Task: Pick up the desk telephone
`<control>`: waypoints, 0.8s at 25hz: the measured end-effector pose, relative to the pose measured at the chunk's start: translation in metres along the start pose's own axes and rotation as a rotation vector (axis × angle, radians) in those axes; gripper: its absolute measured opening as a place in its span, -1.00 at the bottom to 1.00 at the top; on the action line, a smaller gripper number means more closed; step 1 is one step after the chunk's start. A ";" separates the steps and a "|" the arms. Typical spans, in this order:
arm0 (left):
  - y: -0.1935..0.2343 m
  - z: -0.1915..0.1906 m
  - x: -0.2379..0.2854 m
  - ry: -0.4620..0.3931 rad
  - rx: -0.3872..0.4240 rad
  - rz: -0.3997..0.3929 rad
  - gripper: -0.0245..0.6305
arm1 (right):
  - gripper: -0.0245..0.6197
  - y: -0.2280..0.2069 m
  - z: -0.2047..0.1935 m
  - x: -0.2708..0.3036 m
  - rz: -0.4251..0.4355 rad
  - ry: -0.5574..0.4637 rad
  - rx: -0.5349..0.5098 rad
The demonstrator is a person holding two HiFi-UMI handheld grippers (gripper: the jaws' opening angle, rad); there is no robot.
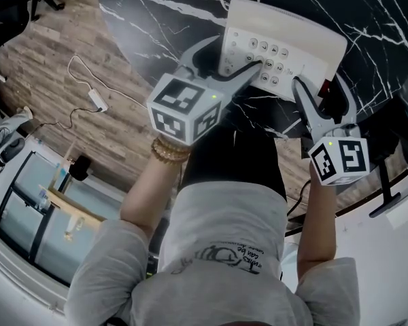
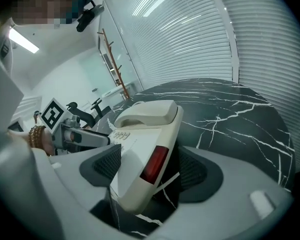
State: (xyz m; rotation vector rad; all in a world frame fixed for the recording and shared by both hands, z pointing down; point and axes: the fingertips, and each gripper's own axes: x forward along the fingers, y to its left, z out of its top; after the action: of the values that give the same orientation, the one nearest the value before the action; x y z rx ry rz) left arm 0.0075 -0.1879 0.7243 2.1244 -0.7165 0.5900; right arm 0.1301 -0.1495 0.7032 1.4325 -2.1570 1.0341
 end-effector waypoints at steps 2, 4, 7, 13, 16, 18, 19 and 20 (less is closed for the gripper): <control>0.000 0.001 0.000 -0.007 0.004 0.006 0.14 | 0.14 0.000 0.000 0.001 0.005 -0.008 0.017; 0.000 0.001 0.000 -0.011 0.010 0.012 0.14 | 0.14 0.001 -0.001 0.001 0.018 -0.014 0.037; -0.001 0.000 0.000 -0.016 0.026 0.024 0.14 | 0.09 0.002 -0.003 0.003 0.060 -0.032 0.074; -0.001 0.000 0.000 -0.031 0.036 0.034 0.13 | 0.07 0.003 -0.003 0.006 0.077 -0.068 0.113; -0.004 -0.002 -0.001 -0.050 0.032 0.042 0.12 | 0.06 0.004 -0.005 0.005 0.062 -0.065 0.116; -0.006 -0.006 -0.004 -0.056 0.018 0.049 0.12 | 0.05 0.006 -0.008 0.003 0.055 -0.049 0.116; -0.007 -0.009 -0.005 -0.055 0.015 0.054 0.12 | 0.06 0.007 -0.010 0.002 0.052 -0.040 0.115; -0.009 -0.010 -0.006 -0.053 0.018 0.058 0.12 | 0.06 0.008 -0.012 0.000 0.048 -0.031 0.114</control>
State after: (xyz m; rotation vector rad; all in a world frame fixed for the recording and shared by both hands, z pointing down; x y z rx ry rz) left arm 0.0071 -0.1738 0.7216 2.1484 -0.8082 0.5745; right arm 0.1217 -0.1391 0.7082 1.4626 -2.1955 1.1764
